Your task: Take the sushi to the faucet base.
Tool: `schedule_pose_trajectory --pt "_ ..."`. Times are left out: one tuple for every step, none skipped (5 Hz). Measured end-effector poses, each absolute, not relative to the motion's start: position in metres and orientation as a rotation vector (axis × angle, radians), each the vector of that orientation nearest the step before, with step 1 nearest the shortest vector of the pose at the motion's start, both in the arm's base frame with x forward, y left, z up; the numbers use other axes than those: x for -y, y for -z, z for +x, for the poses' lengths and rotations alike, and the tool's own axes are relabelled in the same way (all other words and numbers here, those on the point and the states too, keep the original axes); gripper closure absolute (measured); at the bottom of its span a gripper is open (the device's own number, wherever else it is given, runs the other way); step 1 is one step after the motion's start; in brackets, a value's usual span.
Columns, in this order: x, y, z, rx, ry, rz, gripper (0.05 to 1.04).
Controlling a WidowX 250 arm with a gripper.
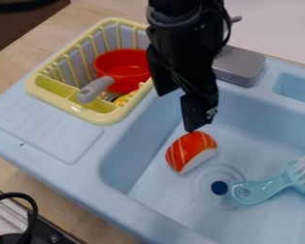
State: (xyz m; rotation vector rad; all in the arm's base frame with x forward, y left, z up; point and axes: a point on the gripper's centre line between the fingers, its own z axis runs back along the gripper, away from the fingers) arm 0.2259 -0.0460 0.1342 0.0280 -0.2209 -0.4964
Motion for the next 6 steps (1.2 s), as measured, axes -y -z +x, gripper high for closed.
schedule_pose_trajectory --pt "0.045 -0.129 0.223 0.202 0.495 0.027 0.085" --pt "0.051 -0.123 0.221 0.208 0.527 0.033 0.085" --pt "0.054 -0.114 0.218 0.21 0.541 0.041 0.085" --pt "0.058 -0.1 0.219 0.216 0.552 0.02 0.085" --pt "0.059 -0.088 0.222 0.241 0.571 0.021 0.085" --pt "0.059 -0.08 0.226 0.255 0.58 0.04 0.085"
